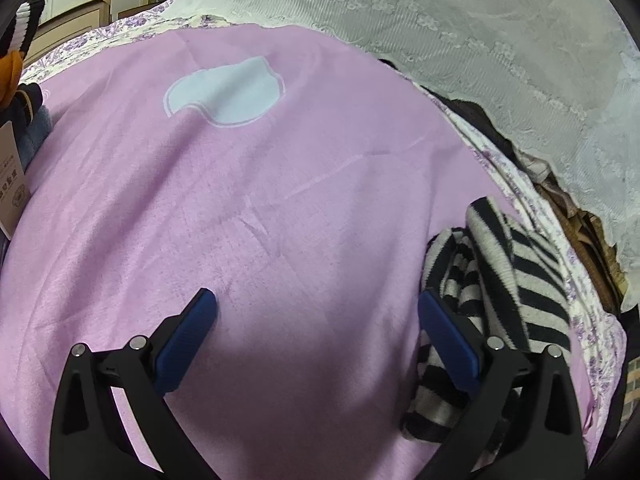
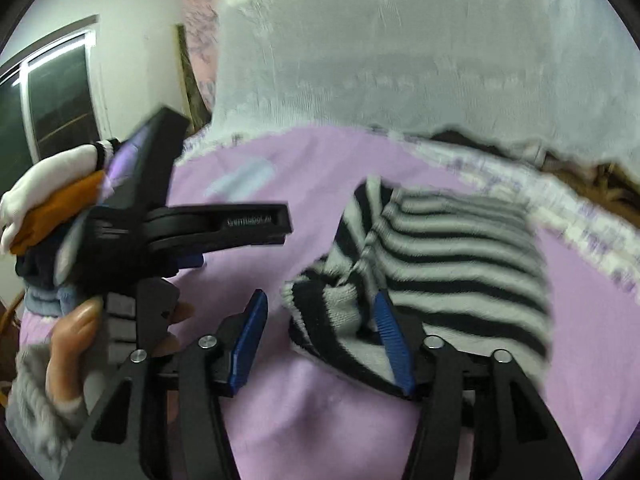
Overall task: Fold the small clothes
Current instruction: 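Release the folded bundle and press it down with the right tool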
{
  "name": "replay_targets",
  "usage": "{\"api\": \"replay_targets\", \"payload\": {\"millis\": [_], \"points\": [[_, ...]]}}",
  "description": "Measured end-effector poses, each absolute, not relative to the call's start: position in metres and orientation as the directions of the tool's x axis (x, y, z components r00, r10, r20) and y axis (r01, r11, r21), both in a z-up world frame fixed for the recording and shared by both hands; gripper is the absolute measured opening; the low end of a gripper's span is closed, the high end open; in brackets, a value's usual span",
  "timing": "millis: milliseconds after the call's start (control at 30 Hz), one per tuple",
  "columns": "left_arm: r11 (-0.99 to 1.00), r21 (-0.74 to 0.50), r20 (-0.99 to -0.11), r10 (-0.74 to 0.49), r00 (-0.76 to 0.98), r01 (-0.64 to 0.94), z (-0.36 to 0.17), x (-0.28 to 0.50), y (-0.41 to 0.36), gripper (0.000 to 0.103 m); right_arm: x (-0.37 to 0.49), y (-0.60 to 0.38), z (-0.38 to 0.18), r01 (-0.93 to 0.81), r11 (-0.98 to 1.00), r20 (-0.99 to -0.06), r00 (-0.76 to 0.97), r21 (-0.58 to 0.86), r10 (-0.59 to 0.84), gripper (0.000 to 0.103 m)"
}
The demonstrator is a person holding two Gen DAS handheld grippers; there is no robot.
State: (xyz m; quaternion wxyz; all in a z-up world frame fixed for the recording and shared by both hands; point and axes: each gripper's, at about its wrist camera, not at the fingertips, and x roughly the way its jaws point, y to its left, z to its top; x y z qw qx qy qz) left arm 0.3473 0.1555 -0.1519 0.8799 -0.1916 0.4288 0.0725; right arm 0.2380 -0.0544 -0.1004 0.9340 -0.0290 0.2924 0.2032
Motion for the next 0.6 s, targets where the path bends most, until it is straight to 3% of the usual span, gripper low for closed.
{"api": "replay_targets", "payload": {"millis": [100, 167, 233, 400, 500, 600], "points": [[0.929, -0.269, -0.755, -0.038, 0.655, -0.256, -0.14, 0.34, 0.147, 0.099, 0.232, -0.077, -0.09, -0.344, 0.937, -0.512, 0.795, 0.06, 0.325, 0.041], [0.94, -0.254, -0.74, -0.038, 0.671, -0.227, -0.134, 0.337, 0.138, 0.099, 0.241, -0.092, -0.093, -0.327, 0.938, -0.526, 0.78, 0.116, 0.338, 0.04], [0.956, -0.228, -0.729, -0.042, 0.683, -0.184, -0.131, 0.333, 0.124, 0.099, 0.251, -0.098, -0.106, -0.292, 0.946, -0.57, 0.757, 0.141, 0.319, 0.029], [0.992, -0.076, -0.756, 0.009, 0.655, -0.101, -0.145, 0.339, 0.085, 0.099, 0.265, -0.085, -0.155, -0.318, 0.936, -0.683, 0.651, 0.152, 0.331, 0.029], [0.984, 0.082, -0.757, 0.166, 0.632, -0.159, -0.163, 0.348, 0.075, 0.099, 0.269, -0.091, -0.156, -0.323, 0.926, -0.687, 0.628, 0.197, 0.365, 0.029], [0.981, 0.048, -0.774, 0.156, 0.613, -0.189, -0.17, 0.353, 0.086, 0.099, 0.27, -0.097, -0.156, -0.328, 0.913, -0.682, 0.612, 0.242, 0.401, 0.029]]}}
